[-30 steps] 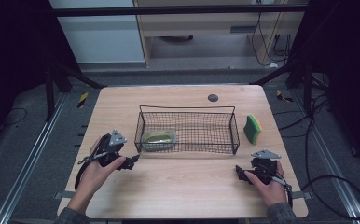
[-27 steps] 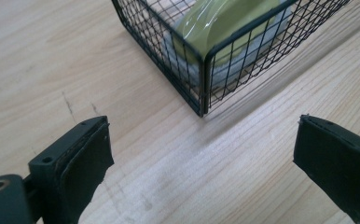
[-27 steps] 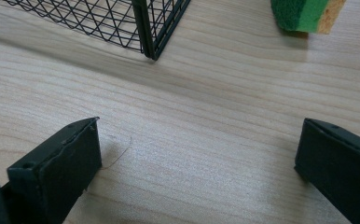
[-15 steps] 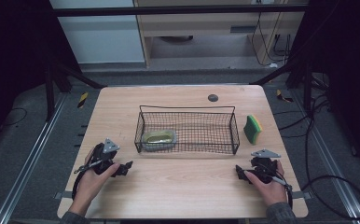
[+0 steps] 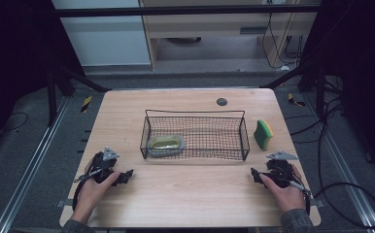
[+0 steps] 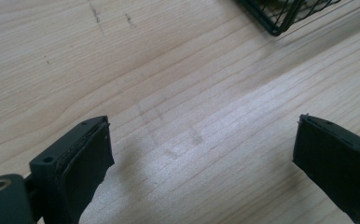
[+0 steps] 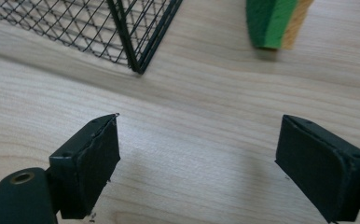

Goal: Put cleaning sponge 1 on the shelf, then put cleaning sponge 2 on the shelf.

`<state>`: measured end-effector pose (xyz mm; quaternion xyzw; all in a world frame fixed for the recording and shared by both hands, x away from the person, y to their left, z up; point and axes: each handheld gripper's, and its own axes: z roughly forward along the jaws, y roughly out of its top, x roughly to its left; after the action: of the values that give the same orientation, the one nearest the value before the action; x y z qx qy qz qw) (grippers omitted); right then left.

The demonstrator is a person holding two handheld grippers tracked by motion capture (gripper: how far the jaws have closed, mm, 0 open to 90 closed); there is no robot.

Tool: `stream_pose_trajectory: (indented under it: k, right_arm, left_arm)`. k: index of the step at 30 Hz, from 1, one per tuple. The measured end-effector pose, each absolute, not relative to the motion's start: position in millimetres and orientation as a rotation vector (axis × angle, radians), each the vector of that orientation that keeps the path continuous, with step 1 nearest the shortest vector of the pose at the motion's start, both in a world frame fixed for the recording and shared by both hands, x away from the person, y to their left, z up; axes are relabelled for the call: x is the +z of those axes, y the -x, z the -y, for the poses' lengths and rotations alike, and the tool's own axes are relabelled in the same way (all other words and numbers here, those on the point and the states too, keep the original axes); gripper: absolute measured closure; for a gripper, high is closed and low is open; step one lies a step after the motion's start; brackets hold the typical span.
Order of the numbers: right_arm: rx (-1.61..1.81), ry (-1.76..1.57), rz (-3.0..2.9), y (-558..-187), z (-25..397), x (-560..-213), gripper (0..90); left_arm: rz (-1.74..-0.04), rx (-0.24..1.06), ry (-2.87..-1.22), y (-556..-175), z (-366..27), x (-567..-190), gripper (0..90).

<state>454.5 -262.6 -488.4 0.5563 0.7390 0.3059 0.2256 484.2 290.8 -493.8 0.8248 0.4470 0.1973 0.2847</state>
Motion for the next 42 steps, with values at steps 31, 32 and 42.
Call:
stream_pose_trajectory:
  k: [31, 32, 42]
  right_arm:
    - [0.648, -1.608, -2.166, -506, 286, -366, 24.4]
    - [0.635, -1.607, -2.167, -510, 285, -363, 25.0]
    - [0.558, -1.646, -2.212, -563, 268, -371, 31.8]
  left_arm:
    - [-1.213, 0.537, -2.092, -479, -299, -509, 0.0]
    - [-1.214, 0.538, -2.092, -479, -299, -509, 0.0]
    - [-1.217, 0.539, -2.086, -479, -299, -509, 0.0]
